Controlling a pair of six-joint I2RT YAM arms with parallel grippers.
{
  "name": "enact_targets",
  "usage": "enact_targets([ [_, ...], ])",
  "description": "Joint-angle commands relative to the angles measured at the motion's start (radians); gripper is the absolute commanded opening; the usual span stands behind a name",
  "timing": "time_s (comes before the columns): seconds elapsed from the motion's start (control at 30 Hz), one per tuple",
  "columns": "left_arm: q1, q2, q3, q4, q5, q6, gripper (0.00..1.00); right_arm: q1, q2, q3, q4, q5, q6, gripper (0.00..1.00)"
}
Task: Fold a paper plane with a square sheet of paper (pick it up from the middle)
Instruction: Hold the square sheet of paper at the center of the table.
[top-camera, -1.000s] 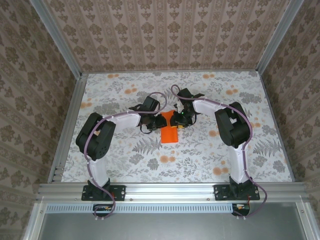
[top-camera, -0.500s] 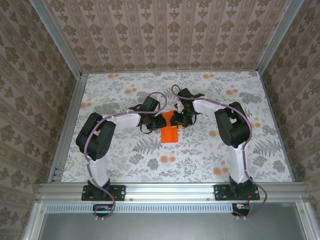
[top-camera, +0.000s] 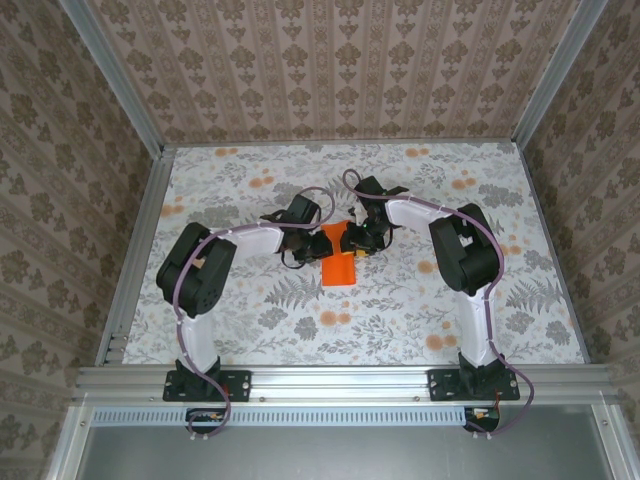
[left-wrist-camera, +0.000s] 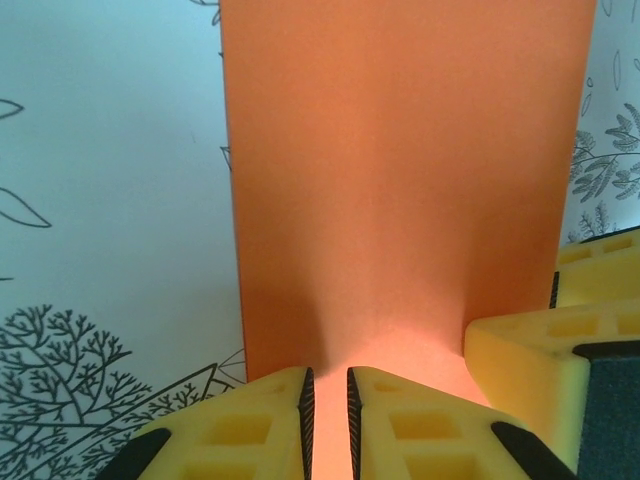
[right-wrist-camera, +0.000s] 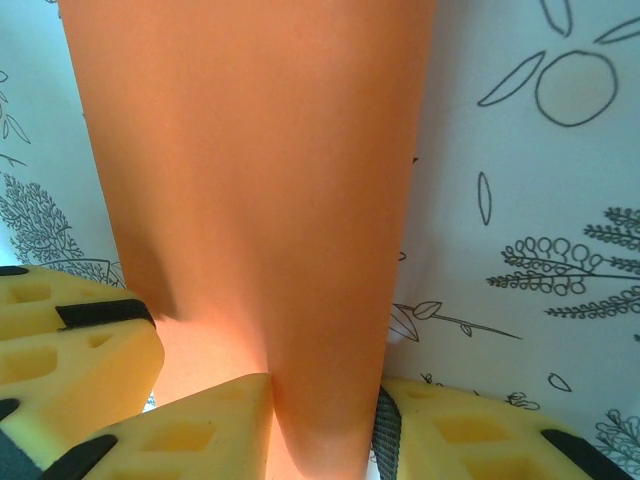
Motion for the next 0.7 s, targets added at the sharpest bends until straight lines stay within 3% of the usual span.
enact_targets([
  [0.0, -0.002, 0.017, 0.030, -0.010, 0.015, -0.011, 0.18, -0.004, 0.099, -0.033, -0.038, 0.106, 0.019, 0.35],
  [0.37, -0.005, 0.040, 0.028, -0.085, -0.016, -0.012, 0.15, -0.004, 0.072, -0.032, -0.038, 0.095, 0.023, 0.35],
  [0.67, -0.003, 0.065, 0.020, -0.130, -0.038, -0.012, 0.13, -0.036, -0.147, -0.087, 0.081, 0.013, 0.058, 0.44],
])
